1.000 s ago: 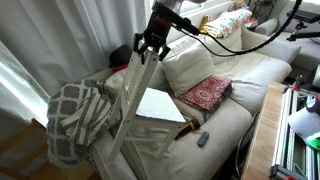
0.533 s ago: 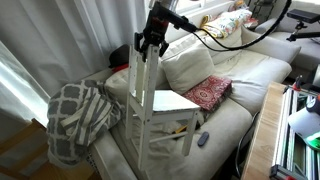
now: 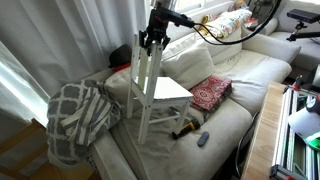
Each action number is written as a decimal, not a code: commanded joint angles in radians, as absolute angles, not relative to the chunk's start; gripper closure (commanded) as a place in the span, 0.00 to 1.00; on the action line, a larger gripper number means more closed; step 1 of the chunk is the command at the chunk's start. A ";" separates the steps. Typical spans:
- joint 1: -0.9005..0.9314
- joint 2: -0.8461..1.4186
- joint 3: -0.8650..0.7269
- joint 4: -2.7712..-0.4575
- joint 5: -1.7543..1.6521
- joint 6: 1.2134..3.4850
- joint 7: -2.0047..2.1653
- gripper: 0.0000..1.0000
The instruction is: Turn the chair then put the pillow on the chair
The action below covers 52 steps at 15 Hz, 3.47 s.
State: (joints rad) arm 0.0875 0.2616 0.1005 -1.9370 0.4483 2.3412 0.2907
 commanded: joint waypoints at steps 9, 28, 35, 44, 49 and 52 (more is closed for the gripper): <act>0.128 0.397 0.156 -1.802 0.373 2.218 0.241 0.94; 0.221 0.713 0.213 -1.541 0.369 2.046 0.277 0.46; 0.219 0.766 0.223 -1.496 0.397 2.036 0.267 0.00; 0.199 0.826 0.264 -1.489 0.618 2.272 0.293 0.00; 0.136 0.819 0.302 -1.488 0.755 2.214 0.230 0.00; 0.097 0.807 0.315 -1.495 0.846 2.149 0.167 0.00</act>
State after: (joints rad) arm 0.1547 0.8097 0.2886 -1.4846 0.7626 2.2158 0.2376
